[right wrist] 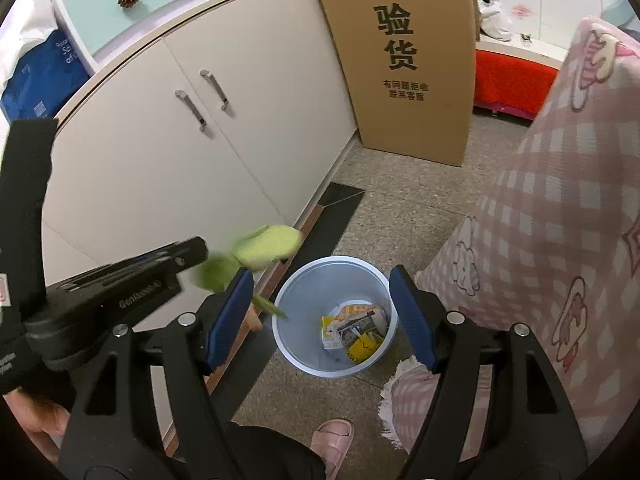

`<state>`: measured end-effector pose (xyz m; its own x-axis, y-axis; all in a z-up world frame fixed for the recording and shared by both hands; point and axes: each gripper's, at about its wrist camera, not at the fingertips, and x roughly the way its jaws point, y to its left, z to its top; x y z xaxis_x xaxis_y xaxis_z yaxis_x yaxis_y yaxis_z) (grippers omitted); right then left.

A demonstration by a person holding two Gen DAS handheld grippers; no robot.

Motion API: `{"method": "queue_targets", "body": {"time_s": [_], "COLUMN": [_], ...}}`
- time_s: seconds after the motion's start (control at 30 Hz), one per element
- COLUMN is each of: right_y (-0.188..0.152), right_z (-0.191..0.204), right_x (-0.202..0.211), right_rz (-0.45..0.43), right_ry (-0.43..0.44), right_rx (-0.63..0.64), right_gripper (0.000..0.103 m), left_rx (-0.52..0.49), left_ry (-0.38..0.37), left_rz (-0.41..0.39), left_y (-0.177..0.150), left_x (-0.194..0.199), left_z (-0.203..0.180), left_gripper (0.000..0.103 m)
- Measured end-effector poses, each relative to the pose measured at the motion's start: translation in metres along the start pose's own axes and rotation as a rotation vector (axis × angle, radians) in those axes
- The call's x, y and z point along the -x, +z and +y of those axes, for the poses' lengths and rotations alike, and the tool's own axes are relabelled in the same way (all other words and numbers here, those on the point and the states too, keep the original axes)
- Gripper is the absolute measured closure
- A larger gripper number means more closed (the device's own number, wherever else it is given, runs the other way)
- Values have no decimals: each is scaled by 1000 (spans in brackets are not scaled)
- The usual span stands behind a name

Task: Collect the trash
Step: 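Carry both items over the blue bin and open both grippers, then move both grippers back over the table trash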

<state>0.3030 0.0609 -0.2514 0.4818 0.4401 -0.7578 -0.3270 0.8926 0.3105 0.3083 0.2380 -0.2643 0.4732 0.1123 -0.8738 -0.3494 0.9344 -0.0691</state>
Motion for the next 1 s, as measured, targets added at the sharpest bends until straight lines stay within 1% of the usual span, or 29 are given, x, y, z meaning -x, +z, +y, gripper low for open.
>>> {"method": "queue_targets", "body": {"time_s": [0.03,0.07,0.2,0.33,0.47,0.6,0.67,0.7,0.77,0.8,0.87,0.9,0.97,1.0], "right_y": [0,-1,-1,1,7,14,17,18,20,20,20,21,21,21], "right_z": [0,0,5,14,20,26,26,26,18,15,2,-4,-26,-38], "right_x": [1,2,8,23,53,95,122,130,156,166,191,199,224,237], "right_rz": [2,2,1,-10,-56,-134,-184,-200,-240,-256,-295,-306,-341,-357], "right_ry": [1,0,8,44,94,134,142,140,133,129,100,90,57,33], "right_rx": [-1,1,5,9,7,12,14,13,8,6,4,2,-10,-15], "right_gripper": [33,33,33,33,33,32,31,31,31,31,30,30,30,29], "left_rx": [6,9,16,4,28,32,22,15,3,-14,-38,-59,-98,-128], "left_ry": [10,16,6,11,-4,-26,-40,-46,-61,-76,-92,-106,-127,-142], "left_rz": [-4,-19,-12,-36,-99,-194,-234,-267,-304,-329,-351,-363,-376,-381], "left_y": [0,-2,-8,-13,-15,-15,-16,-17,-17,-18,-19,-20,-23,-25], "left_x": [0,3,8,26,61,109,130,146,164,178,191,199,210,217], "left_z": [2,5,11,15,22,19,12,6,-5,-15,-32,-47,-71,-89], "left_gripper": [36,36,36,36,34,33,32,31,31,30,29,29,29,29]}}
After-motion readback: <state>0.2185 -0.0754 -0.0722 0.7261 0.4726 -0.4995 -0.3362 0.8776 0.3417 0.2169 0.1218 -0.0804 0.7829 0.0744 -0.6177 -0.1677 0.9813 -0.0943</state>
